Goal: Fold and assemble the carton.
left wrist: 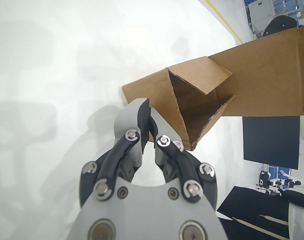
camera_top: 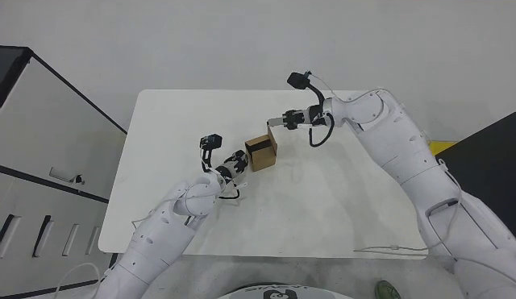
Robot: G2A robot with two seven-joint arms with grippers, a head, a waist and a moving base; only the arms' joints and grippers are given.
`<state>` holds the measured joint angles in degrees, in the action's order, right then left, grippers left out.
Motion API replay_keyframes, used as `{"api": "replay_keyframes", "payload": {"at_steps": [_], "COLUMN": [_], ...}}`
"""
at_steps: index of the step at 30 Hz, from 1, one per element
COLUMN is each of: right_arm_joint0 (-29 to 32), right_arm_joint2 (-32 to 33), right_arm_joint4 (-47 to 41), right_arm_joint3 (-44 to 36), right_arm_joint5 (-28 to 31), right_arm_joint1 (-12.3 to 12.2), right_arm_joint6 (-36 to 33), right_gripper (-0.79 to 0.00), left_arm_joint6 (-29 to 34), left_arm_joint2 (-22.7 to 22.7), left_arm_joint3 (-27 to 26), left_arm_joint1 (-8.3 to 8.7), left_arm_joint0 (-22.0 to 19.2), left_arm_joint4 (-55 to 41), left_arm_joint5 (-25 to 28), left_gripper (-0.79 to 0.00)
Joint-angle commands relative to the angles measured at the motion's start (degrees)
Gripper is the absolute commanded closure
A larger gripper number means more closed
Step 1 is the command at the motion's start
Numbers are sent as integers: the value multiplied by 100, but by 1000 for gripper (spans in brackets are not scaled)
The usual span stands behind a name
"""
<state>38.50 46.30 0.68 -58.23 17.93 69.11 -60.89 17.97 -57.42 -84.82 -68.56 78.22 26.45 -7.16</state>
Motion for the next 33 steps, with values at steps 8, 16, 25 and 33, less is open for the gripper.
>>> {"api": "replay_keyframes", "payload": {"at_steps": [8, 16, 25, 33], "right_arm_joint0": [59, 137, 291, 104], "right_arm_joint2": [33, 142, 434, -3], "right_arm_joint4": [-188, -112, 46, 663], "right_arm_joint3": [-25, -41, -184, -445], "right_arm_joint5": [-112, -135, -88, -580], "right_arm_joint1": [-28, -78, -231, -103], "right_arm_joint6": [-524, -446, -593, -426], "right_gripper": [-785, -785, -606, -437], "left_arm_joint6": [0, 0, 0, 0], "left_arm_joint2": [0, 0, 0, 0], "left_arm_joint3": [0, 0, 0, 0], "left_arm_joint1": [0, 0, 0, 0], "left_arm_joint0": [0, 0, 0, 0], "left_arm_joint4": [0, 0, 0, 0], "left_arm_joint5": [0, 0, 0, 0], "left_gripper": [0, 0, 0, 0]}}
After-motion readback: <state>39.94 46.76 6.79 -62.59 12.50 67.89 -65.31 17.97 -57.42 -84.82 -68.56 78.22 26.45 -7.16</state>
